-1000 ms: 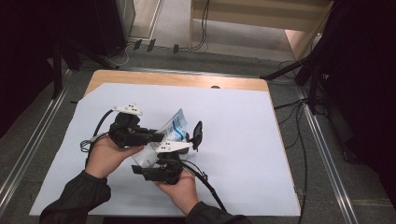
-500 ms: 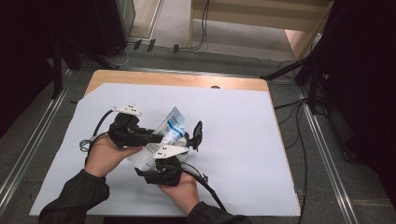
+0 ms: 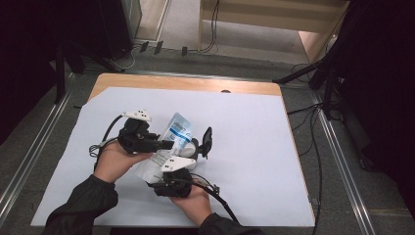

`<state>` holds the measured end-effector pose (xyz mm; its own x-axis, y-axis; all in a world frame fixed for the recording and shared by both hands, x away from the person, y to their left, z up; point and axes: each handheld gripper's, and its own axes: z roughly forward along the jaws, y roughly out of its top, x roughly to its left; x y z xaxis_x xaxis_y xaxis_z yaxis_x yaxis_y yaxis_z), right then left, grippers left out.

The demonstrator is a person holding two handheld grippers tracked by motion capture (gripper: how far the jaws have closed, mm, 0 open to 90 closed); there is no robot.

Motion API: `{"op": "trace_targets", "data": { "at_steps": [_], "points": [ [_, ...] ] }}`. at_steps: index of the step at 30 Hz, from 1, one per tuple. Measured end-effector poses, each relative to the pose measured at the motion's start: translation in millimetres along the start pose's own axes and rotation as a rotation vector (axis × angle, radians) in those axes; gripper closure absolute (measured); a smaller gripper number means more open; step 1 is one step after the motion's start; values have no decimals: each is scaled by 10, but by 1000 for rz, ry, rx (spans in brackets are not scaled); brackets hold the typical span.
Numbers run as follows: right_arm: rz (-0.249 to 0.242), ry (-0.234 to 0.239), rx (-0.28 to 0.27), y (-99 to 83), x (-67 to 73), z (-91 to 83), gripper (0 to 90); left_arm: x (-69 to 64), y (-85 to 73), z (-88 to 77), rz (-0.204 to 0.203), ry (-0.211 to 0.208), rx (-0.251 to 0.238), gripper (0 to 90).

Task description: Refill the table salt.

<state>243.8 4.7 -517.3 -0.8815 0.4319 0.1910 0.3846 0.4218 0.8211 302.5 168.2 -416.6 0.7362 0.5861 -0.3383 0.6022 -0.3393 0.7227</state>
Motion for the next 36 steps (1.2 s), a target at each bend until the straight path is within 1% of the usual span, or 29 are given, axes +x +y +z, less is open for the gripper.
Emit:
{"op": "trace_targets", "data": {
  "at_steps": [4, 6, 7, 9, 10, 11, 15, 16, 17, 20, 24, 25, 26, 29, 30, 32, 33, 34, 36],
  "points": [
    [-6, -3, 6, -23, -10, 0, 526, 6, 10, 36, 3, -6, 0, 702],
    [2, -3, 2, -33, -11, -2, 526, 9, 16, 56, 6, -3, 2, 702],
    [5, 1, 3, -36, -14, -5, 525, 12, 16, 68, 5, -11, 3, 700],
    [18, 17, 2, -41, -23, -10, 524, 17, 14, 86, 15, -11, 1, 691],
    [22, 24, 0, -43, -31, -14, 524, 24, 12, 101, 12, -19, -3, 691],
    [23, 28, 0, -47, -36, -16, 523, 29, 13, 106, 13, -14, -3, 692],
    [28, 28, 6, -58, -41, -16, 516, 47, 18, 123, 6, -21, -10, 692],
    [43, 33, 7, -74, -59, -11, 512, 48, 21, 129, 5, -21, -10, 695],
    [44, 31, 4, -80, -57, -11, 513, 49, 24, 133, 6, -21, -8, 698],
    [49, 42, 3, -82, -50, -21, 514, 52, 29, 135, 2, -30, -3, 729],
    [43, 38, 7, -86, -46, -21, 512, 64, 35, 112, 2, -30, -3, 795],
    [34, 36, 11, -91, -43, -19, 511, 63, 34, 94, -7, -33, -1, 815],
    [32, 35, 12, -93, -37, -17, 511, 66, 35, 84, -7, -31, 0, 830],
    [23, 35, 13, -97, -29, -11, 507, 56, 37, 40, -6, -26, -2, 854],
    [21, 36, 14, -97, -29, -10, 506, 51, 37, 25, -8, -32, -6, 860],
    [24, 41, 17, -98, -25, -9, 503, 37, 42, -14, -1, -29, -11, 874],
    [24, 41, 18, -98, -23, -10, 502, 33, 43, -30, 2, -35, -10, 886],
    [25, 40, 18, -98, -20, -9, 501, 20, 45, -54, 11, -28, -15, 900],
    [27, 46, 16, -92, -16, -18, 500, -9, 47, -85, 28, -7, -21, 900]
  ]
}}
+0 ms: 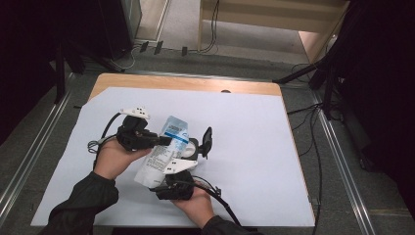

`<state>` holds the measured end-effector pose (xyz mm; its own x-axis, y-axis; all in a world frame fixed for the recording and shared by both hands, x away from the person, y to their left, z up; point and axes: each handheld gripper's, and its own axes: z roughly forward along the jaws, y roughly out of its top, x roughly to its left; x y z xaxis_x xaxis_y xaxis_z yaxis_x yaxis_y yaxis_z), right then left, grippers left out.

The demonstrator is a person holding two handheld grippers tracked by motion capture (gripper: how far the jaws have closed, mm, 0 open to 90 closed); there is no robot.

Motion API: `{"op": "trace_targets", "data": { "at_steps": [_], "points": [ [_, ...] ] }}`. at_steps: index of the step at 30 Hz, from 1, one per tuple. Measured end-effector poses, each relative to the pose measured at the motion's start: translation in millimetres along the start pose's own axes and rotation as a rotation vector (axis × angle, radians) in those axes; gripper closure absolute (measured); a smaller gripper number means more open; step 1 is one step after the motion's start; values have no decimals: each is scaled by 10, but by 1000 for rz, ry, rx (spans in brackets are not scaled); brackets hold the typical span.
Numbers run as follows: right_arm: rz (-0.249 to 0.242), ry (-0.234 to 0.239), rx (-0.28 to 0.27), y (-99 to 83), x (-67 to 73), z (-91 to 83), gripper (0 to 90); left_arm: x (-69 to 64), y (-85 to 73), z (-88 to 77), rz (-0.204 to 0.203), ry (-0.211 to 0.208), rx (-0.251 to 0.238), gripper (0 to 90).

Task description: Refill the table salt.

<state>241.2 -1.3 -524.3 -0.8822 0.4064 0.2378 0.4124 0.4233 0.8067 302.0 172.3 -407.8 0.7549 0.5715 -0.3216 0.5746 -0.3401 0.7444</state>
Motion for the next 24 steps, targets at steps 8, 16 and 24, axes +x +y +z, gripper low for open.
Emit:
{"op": "trace_targets", "data": {
  "at_steps": [8, 16, 24],
  "points": [
    [10, 16, -27, 43, 10, -54, 477, -89, 24, -159, 22, -43, -53, 900],
    [6, 19, -29, 68, 19, -121, 436, -123, 23, -372, 18, -56, -103, 900],
    [23, 16, -36, 93, -8, -213, 432, -116, 16, -369, 32, -41, -113, 900]
  ]
}}
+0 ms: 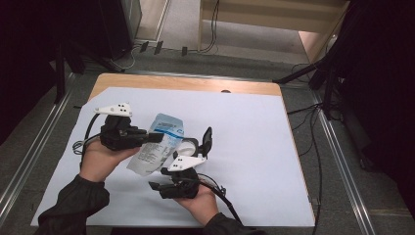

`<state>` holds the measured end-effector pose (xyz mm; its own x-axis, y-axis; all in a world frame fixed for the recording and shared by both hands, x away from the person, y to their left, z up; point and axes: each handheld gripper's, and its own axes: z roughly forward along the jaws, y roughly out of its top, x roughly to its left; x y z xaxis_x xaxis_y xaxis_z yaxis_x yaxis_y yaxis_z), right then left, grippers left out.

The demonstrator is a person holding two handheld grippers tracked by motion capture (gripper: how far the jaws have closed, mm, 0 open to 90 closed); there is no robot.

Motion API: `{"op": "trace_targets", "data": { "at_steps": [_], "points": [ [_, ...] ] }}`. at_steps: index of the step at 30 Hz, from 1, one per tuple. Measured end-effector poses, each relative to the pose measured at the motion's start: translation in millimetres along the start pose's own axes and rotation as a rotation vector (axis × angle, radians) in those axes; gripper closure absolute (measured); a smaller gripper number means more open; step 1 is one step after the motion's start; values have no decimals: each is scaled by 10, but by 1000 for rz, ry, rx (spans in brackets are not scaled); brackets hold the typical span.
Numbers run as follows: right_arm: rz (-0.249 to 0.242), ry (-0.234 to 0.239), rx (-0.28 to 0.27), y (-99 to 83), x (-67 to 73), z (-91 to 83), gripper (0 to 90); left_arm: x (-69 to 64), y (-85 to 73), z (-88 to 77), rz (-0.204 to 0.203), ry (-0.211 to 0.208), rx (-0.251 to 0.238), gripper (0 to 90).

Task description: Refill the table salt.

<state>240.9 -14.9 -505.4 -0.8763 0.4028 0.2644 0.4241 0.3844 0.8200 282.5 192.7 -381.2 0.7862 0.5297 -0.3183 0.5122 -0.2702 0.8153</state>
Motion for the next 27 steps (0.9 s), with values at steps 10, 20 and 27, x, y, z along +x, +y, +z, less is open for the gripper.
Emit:
{"op": "trace_targets", "data": {
  "at_steps": [10, 20, 27],
  "points": [
    [-30, -15, 15, -27, 30, -203, 432, -14, -2, -10, 4, 23, -24, 900],
    [-24, -29, 6, -128, -55, -539, 443, 90, -46, -74, -4, 85, -55, 900],
    [-14, -51, -23, -103, -203, -833, 446, 135, -84, -134, -8, 128, -62, 900]
  ]
}}
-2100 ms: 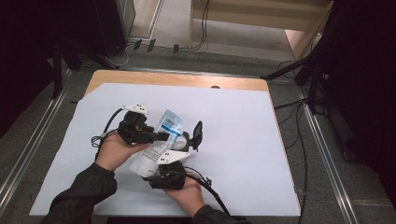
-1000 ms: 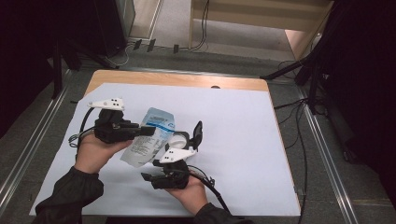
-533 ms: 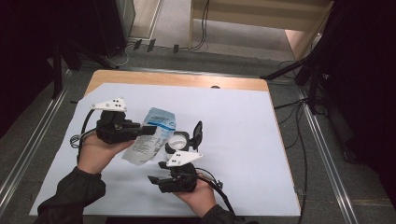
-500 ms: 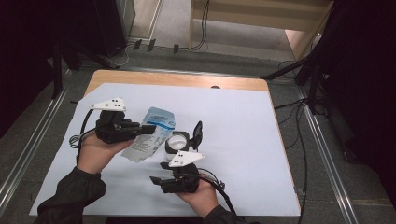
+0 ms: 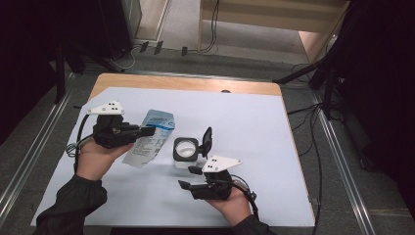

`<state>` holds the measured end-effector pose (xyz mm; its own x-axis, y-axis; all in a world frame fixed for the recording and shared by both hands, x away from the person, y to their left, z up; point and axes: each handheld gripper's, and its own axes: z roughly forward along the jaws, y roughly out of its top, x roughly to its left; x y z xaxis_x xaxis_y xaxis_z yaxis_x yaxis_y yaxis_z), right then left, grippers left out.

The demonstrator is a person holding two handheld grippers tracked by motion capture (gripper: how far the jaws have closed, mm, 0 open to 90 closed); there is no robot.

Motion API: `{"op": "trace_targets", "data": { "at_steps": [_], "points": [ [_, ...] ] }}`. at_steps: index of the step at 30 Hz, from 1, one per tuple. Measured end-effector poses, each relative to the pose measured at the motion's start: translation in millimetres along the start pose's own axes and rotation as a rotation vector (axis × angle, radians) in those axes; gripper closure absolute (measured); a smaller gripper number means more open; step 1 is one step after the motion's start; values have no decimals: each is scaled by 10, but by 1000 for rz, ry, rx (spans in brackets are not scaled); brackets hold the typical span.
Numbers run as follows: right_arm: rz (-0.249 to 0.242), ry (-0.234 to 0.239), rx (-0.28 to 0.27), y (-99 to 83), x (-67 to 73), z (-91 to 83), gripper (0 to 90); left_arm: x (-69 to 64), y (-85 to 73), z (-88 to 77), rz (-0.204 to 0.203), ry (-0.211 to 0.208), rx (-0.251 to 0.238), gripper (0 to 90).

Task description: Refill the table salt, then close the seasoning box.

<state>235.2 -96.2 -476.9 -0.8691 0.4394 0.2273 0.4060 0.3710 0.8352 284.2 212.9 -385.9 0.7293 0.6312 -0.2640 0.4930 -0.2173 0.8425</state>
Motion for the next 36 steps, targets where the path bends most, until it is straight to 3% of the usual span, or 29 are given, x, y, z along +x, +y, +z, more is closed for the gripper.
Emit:
{"op": "trace_targets", "data": {
  "at_steps": [4, 13, 26, 32, 36],
  "points": [
    [6, -8, 12, -25, -91, -83, 450, 47, -34, -28, -2, 30, 8, 900],
    [12, -14, 35, -25, -215, -156, 452, 149, -84, -51, -28, 50, 5, 900],
    [56, -71, 15, -21, -375, -260, 452, 444, -114, -13, -74, 91, -10, 900],
    [87, -101, 16, -64, -441, -296, 449, 549, -83, 31, -68, 118, -24, 900],
    [100, -126, 24, -96, -474, -331, 446, 607, -75, 87, -41, 148, -26, 900]
  ]
}}
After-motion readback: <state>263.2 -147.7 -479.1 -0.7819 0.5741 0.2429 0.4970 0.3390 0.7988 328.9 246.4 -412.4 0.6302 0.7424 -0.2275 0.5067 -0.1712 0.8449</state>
